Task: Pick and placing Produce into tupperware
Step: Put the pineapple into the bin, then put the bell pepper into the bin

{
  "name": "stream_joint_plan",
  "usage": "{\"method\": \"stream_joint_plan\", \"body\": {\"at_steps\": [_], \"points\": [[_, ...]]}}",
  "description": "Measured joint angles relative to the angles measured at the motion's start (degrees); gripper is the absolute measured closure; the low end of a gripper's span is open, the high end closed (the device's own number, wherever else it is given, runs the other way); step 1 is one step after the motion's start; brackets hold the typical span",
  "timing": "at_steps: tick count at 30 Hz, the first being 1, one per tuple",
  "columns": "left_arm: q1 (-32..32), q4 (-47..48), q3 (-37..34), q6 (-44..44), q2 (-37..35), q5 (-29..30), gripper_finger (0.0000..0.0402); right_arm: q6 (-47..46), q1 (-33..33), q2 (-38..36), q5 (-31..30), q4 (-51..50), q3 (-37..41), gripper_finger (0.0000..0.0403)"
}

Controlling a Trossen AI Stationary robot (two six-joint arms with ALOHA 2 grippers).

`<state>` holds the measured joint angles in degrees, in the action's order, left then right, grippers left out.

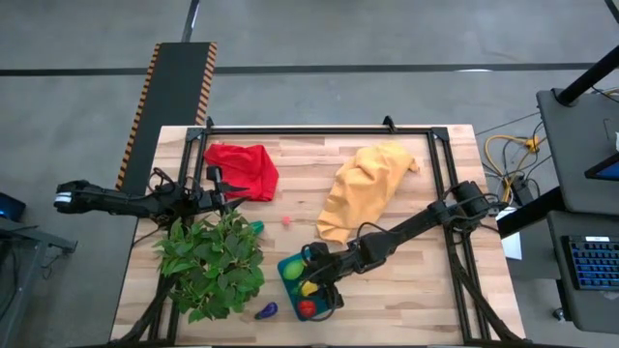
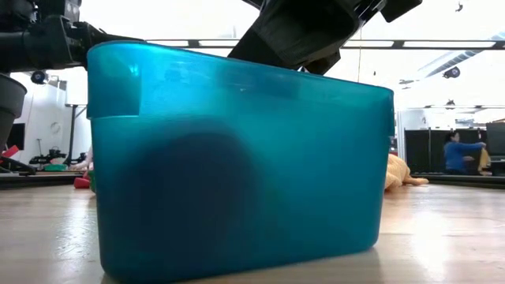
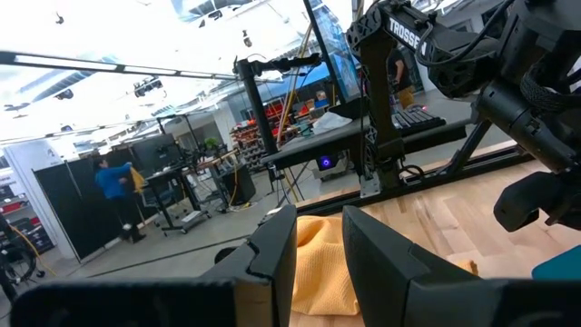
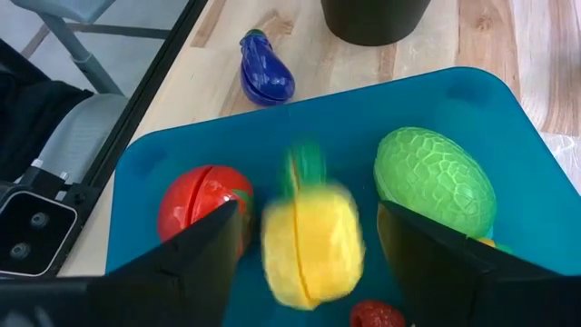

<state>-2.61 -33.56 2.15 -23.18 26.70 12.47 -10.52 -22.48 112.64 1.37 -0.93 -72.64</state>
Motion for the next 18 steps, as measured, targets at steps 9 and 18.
{"method": "stream_joint_plan", "body": {"at_steps": [9,18], "points": [[0.0,0.0,0.0,0.0,0.0,0.0,0.0323,0.4,0.0,-0.2,0.0,-0.9,-0.7,0.0144],[0.0,0.0,0.0,0.0,0.0,0.0,0.0323,3.8,0.0,-9.9,-9.0,-18.7,-2.8,0.0166]]}}
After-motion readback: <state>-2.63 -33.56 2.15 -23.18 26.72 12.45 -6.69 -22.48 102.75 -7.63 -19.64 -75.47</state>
